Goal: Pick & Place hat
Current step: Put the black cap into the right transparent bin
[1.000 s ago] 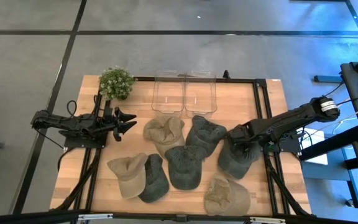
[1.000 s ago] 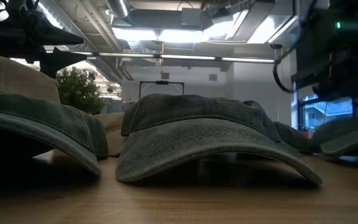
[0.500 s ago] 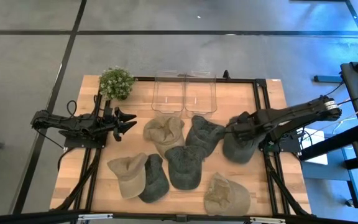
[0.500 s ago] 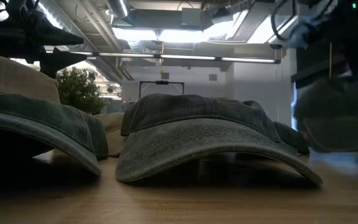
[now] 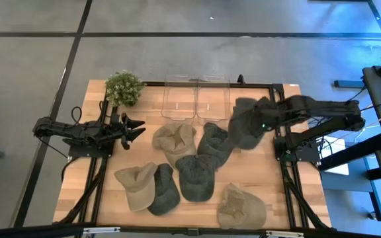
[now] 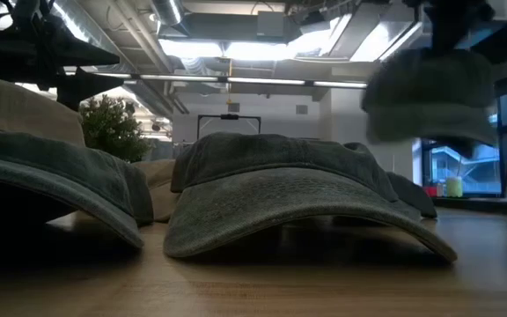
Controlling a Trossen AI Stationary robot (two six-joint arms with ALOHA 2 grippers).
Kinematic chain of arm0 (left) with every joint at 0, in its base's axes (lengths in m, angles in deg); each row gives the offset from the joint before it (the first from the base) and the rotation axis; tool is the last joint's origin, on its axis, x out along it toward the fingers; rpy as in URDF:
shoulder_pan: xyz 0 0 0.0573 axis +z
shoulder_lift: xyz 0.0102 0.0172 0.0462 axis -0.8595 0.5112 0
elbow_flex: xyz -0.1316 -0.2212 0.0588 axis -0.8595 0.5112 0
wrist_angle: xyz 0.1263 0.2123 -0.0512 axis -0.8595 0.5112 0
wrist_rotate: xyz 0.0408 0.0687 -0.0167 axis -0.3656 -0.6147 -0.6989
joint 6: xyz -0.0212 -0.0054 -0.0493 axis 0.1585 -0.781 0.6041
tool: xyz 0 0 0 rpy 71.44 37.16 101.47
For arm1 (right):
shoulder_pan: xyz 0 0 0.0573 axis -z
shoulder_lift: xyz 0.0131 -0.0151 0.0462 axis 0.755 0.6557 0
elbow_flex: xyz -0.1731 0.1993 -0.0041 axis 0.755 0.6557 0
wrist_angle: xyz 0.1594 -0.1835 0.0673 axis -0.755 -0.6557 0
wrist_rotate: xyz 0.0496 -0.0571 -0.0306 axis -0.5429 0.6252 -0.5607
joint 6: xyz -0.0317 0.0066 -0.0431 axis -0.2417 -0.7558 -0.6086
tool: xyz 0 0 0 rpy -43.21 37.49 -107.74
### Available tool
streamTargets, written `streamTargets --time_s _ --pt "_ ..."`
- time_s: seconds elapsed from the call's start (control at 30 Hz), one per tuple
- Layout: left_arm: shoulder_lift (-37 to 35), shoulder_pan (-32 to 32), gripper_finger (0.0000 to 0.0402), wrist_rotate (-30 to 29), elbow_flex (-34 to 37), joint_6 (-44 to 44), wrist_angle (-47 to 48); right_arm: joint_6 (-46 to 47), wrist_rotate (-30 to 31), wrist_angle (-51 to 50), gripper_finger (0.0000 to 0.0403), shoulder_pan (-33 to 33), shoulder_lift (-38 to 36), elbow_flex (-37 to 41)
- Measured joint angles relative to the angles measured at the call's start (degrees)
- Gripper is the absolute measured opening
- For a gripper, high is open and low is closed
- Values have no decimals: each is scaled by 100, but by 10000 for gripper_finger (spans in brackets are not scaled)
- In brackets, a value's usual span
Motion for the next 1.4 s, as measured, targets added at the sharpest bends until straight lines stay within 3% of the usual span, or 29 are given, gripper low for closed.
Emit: streamTargets --time_s 0.2,0.3,0.5,0.73,1.07,1.4 --pt "0 2 196 -3 -1 4 0 -1081 579 81 8 580 0 -752" --pt "0 0 196 -38 -1 4 0 -1936 901 680 8 912 0 -993" --pt "0 0 196 -250 0 7 -4 -4019 578 2347 7 1609 366 -1180" --pt "0 1 196 -249 -1 70 -4 -5577 510 3224 7 2315 1257 -1191" --pt "0 1 196 -254 0 68 -4 -6299 321 4224 6 3102 2375 -1188" --pt "0 0 196 -251 1 68 -6 -6597 310 4644 6 3366 2970 -1188"
